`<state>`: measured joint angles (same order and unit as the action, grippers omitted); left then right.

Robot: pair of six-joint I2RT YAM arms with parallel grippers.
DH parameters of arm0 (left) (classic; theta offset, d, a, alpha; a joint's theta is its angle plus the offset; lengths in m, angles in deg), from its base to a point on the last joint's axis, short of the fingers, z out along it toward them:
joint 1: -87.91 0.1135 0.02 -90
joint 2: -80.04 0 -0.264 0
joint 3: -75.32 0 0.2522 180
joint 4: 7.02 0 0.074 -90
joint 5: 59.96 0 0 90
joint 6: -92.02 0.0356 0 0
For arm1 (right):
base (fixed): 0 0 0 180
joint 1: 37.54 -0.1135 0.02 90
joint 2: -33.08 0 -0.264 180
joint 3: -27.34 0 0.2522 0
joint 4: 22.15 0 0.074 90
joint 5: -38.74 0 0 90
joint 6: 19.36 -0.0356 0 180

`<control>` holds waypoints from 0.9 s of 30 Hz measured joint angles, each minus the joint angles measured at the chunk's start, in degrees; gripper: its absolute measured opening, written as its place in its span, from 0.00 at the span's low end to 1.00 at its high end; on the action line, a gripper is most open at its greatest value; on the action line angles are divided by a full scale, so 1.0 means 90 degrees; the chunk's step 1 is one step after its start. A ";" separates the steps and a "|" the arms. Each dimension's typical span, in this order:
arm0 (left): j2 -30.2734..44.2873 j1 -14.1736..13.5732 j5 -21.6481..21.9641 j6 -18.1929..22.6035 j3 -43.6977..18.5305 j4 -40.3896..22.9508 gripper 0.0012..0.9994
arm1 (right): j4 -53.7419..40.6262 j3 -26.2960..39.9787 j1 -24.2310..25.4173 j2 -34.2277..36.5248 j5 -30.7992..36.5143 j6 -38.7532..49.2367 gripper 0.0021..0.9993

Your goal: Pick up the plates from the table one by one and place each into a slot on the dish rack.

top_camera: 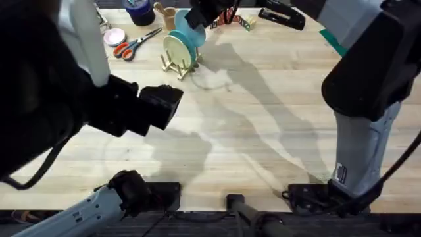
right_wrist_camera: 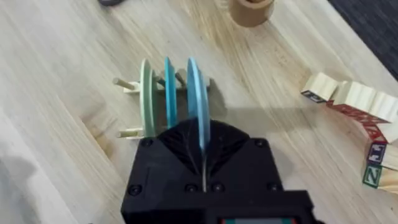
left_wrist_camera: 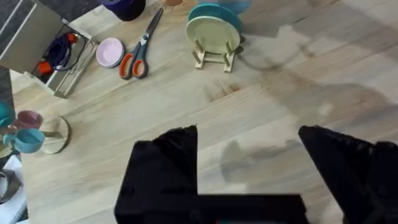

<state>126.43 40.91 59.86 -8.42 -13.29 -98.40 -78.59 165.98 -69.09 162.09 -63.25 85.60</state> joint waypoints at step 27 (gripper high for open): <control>0.0000 0.0000 0.0000 0.0000 0.0000 0.0002 0.99 | 0.0221 0.0000 -0.0078 0.0435 0.0000 -0.0003 0.03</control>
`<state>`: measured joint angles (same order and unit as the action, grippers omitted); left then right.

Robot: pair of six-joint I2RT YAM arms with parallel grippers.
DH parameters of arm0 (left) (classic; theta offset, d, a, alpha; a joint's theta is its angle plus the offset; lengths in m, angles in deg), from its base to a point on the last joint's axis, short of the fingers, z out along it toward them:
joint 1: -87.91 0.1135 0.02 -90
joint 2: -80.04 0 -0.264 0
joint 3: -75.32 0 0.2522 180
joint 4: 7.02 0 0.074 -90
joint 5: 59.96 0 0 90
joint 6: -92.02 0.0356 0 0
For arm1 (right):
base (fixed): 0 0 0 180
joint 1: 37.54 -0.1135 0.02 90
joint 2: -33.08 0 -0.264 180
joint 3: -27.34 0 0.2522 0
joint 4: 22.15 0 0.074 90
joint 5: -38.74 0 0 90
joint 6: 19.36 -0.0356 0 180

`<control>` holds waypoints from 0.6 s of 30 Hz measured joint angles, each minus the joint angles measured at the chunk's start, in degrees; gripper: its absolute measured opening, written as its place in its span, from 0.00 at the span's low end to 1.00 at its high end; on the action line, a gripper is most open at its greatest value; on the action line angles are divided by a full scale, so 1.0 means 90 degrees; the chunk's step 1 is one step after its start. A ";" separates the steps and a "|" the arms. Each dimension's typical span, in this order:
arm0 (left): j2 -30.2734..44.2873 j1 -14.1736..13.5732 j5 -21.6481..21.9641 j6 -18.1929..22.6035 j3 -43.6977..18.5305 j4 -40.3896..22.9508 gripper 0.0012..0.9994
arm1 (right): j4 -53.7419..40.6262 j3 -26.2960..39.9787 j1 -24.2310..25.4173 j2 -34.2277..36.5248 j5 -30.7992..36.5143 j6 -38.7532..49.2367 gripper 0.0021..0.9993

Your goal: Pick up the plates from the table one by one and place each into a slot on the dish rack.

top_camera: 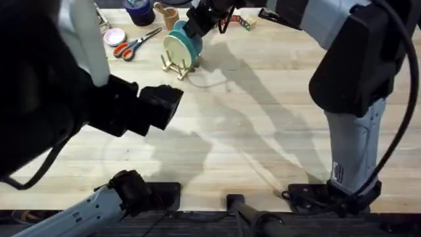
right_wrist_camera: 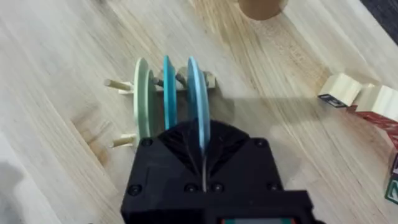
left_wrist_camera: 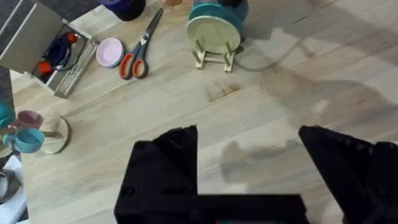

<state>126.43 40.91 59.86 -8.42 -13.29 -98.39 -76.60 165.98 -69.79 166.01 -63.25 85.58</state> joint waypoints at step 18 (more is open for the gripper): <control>0.0000 0.0000 0.0000 0.0000 0.0000 -0.0119 0.99 | 0.0004 0.0014 0.0000 0.0000 0.0005 -0.0024 0.19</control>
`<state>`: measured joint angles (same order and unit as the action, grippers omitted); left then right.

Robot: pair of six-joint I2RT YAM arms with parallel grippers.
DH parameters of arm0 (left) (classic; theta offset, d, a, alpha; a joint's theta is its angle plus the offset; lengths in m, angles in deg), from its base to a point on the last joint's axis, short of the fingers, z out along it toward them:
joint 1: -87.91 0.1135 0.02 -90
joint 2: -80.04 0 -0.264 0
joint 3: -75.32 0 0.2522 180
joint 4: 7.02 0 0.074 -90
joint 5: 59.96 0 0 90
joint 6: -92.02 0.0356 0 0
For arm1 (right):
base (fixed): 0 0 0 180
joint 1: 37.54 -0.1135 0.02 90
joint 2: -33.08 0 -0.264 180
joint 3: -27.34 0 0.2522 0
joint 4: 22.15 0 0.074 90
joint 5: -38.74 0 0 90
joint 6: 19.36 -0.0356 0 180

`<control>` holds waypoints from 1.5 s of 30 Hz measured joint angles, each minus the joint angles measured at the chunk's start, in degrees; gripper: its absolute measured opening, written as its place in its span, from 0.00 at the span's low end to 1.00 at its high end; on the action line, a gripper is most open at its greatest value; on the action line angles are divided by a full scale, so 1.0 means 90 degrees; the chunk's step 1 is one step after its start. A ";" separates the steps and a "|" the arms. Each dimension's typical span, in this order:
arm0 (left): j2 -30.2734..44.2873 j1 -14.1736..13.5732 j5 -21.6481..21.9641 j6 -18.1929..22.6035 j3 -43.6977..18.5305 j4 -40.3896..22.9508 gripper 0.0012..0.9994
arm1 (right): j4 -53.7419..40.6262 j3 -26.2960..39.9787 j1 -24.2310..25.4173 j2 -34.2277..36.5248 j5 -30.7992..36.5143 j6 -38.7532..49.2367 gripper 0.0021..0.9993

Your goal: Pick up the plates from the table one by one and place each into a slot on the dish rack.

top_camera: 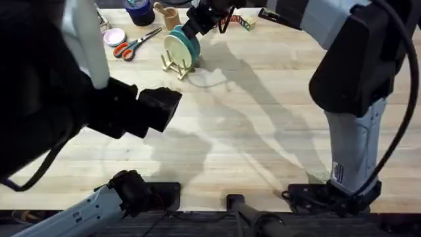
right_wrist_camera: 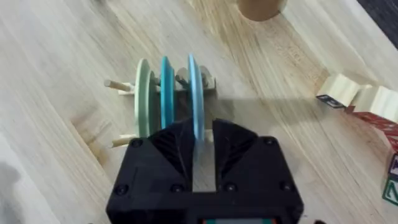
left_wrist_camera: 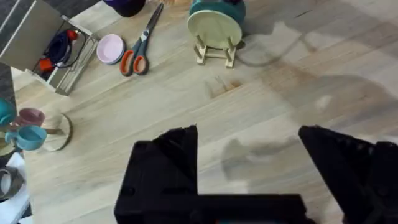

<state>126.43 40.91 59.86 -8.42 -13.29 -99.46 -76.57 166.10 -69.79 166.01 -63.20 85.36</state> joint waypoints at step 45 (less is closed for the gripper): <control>0.0000 0.0000 0.0000 0.0024 0.0000 0.0000 0.99 | -0.3829 -0.2425 0.0454 -0.5423 0.1120 -0.0003 1.00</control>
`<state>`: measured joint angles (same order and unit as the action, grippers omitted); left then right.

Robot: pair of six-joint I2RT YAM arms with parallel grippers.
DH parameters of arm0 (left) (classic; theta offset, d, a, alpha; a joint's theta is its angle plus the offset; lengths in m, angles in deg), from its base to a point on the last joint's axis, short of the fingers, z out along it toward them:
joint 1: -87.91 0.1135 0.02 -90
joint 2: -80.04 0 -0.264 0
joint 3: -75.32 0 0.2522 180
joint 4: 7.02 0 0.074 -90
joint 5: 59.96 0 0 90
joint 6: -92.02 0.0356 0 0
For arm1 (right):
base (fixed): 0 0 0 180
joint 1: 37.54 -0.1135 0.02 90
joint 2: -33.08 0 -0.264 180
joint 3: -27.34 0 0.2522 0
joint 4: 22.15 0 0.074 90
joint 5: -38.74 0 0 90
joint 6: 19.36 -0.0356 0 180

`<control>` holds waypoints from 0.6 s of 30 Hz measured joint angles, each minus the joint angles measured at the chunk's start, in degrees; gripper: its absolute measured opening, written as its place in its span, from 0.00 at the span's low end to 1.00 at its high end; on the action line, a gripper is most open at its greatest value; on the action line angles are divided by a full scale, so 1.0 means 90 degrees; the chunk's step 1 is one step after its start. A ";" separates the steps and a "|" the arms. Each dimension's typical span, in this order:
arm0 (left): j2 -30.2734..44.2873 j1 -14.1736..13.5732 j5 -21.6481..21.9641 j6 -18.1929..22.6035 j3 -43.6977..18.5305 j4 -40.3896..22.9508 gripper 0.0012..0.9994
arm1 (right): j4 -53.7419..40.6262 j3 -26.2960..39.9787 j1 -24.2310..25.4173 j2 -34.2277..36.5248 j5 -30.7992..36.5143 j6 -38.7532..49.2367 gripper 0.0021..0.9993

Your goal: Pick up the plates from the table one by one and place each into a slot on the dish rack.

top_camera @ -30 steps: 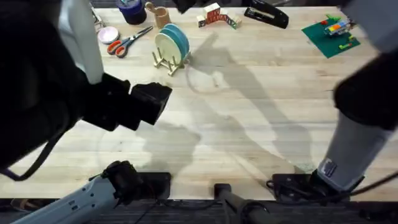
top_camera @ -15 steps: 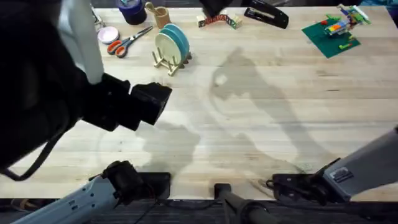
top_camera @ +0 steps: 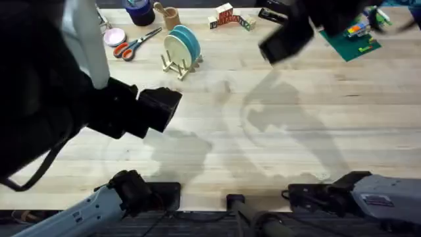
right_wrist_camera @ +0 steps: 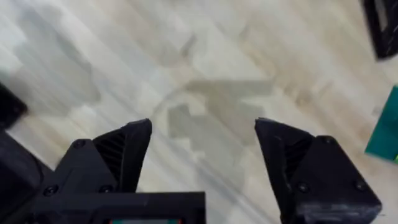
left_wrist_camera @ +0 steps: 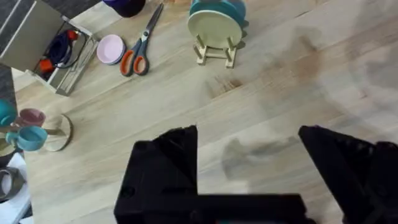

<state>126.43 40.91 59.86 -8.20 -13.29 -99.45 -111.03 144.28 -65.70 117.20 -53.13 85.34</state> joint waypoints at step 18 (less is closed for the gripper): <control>0.0000 0.0000 0.0000 0.0000 0.0000 -0.0046 0.99 | 0.0438 -0.1795 0.0000 -0.0908 0.0114 -0.0660 1.00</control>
<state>126.43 40.91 59.86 -8.20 -13.29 -99.87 -107.09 128.12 -65.70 109.02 -52.10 79.39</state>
